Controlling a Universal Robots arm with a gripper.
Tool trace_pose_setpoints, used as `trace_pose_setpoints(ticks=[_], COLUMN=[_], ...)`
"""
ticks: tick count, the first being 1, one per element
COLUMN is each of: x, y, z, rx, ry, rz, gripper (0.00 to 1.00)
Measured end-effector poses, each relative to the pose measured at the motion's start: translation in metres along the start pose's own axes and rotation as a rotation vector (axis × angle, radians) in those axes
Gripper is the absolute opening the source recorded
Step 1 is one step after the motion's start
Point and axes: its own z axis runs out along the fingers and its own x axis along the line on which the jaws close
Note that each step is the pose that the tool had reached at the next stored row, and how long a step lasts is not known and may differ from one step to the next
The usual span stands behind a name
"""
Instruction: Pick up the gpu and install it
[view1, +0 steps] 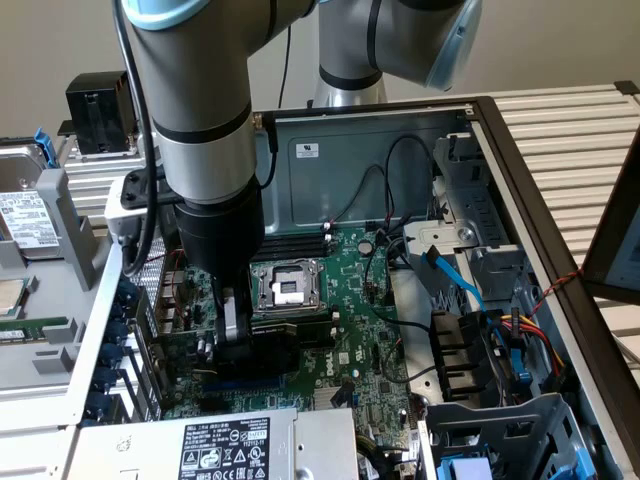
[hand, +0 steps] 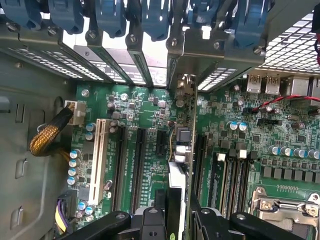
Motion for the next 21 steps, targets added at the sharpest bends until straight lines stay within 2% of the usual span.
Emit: trace_pose_setpoints(ticks=[21], x=[0.0001], y=[-0.0013], z=[0.0001], rx=[0.0000], ry=[0.0000], rz=[-0.006], gripper=[0.27])
